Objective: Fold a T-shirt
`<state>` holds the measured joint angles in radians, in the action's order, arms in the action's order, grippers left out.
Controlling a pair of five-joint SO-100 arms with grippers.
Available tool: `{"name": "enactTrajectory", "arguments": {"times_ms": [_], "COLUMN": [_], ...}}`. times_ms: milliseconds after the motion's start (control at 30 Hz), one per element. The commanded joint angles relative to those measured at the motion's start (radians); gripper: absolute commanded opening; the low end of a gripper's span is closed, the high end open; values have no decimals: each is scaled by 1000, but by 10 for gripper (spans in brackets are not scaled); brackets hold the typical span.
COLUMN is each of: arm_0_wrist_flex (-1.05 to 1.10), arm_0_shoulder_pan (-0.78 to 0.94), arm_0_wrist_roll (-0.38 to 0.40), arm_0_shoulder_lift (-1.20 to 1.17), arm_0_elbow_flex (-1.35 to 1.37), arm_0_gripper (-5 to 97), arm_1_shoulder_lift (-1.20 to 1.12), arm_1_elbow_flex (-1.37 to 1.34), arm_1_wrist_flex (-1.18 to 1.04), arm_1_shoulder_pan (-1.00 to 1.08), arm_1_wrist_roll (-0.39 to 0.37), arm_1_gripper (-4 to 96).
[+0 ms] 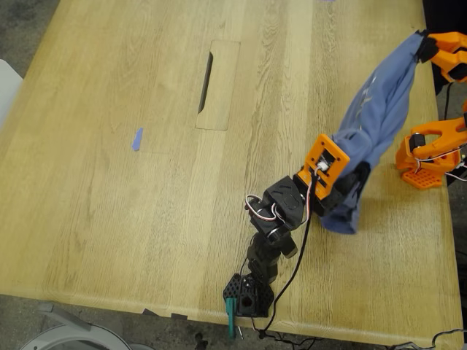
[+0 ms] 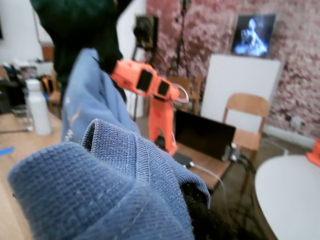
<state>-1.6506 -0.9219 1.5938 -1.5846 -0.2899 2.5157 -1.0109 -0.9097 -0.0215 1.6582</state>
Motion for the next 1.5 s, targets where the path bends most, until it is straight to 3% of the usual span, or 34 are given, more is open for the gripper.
{"name": "enactTrajectory", "arguments": {"times_ms": [0, 333, 467, 633, 800, 1067, 1467], "arm_0_wrist_flex": [126, 135, 155, 330, 377, 144, -66], "arm_0_shoulder_pan": [40, 89, 153, 331, 368, 232, 158], "arm_0_wrist_roll": [-12, -37, -44, -38, -35, -38, -44], "arm_0_shoulder_lift": [-86, -95, -92, -49, -32, -66, -114], "arm_0_elbow_flex": [-44, -49, -49, -49, -49, -51, -51], "arm_0_gripper": [-3, -3, -3, -3, -3, -3, -3], "arm_1_shoulder_lift": [-9, 3, 55, 126, 144, 124, 132], "arm_1_elbow_flex": [49, 147, 52, -71, -87, 43, 37], "arm_1_wrist_flex": [64, 9, 95, 195, 216, -20, -78], "arm_1_shoulder_pan": [61, 173, 219, 295, 336, 204, 132], "arm_1_wrist_roll": [2, 3, 15, 2, -14, -11, 9], "arm_1_gripper": [8, 12, 12, 12, 10, 11, 10]}}
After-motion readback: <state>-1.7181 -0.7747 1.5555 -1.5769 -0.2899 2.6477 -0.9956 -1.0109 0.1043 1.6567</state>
